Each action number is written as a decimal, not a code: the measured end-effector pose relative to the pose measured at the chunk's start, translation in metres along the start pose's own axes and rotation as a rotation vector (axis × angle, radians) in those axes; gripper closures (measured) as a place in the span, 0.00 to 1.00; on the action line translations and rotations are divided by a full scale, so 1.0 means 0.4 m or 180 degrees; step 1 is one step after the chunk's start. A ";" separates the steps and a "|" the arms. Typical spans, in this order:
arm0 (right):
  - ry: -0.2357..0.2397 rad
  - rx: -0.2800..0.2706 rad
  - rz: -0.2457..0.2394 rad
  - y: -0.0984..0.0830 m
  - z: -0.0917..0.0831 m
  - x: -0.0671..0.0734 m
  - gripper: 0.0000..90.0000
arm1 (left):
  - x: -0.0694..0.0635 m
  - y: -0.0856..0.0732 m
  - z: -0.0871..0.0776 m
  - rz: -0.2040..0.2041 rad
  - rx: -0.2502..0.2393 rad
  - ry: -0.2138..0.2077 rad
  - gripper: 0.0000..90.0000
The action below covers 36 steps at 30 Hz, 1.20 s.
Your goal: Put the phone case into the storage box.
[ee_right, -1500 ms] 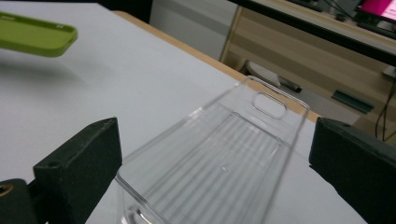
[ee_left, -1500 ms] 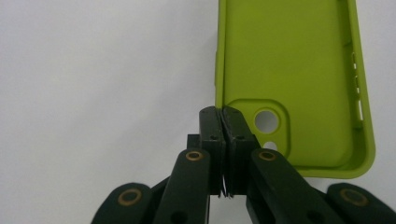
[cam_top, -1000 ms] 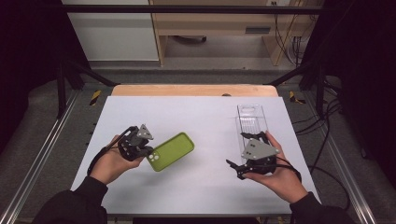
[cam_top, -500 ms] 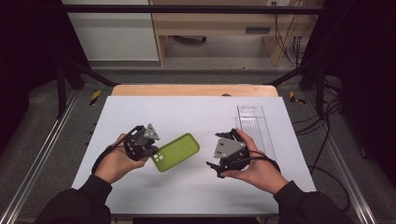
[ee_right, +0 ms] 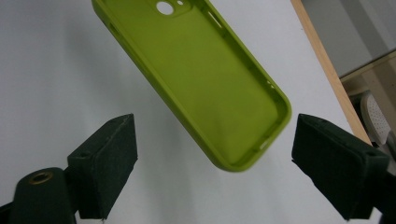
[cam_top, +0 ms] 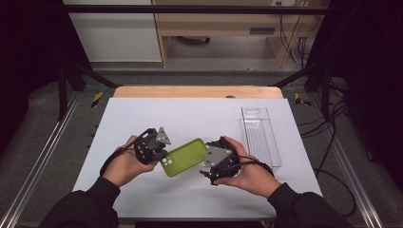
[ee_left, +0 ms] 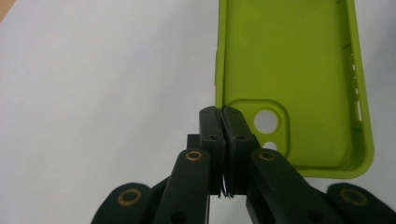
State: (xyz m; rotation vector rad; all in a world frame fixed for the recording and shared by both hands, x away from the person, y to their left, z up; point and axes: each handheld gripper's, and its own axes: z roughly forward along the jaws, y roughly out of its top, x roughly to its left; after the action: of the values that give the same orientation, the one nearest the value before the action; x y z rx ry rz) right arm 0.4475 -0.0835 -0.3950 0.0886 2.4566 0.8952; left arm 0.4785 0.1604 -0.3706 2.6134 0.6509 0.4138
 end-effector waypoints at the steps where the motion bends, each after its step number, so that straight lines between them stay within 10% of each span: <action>1: 0.0013 0.0002 -0.0013 0.002 0.003 0.002 0.18 | -0.001 0.002 0.001 0.0004 0.0007 -0.0002 0.98; 36: 0.0424 0.0012 -0.0708 0.064 0.036 0.060 0.71 | -0.025 0.041 -0.003 0.0145 0.0054 -0.0049 0.98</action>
State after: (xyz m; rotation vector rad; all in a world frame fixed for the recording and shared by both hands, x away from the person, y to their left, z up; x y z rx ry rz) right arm 0.4311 -0.0497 -0.3992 -0.2460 2.5280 0.8217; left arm 0.4760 0.1425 -0.3639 2.6490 0.5934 0.4030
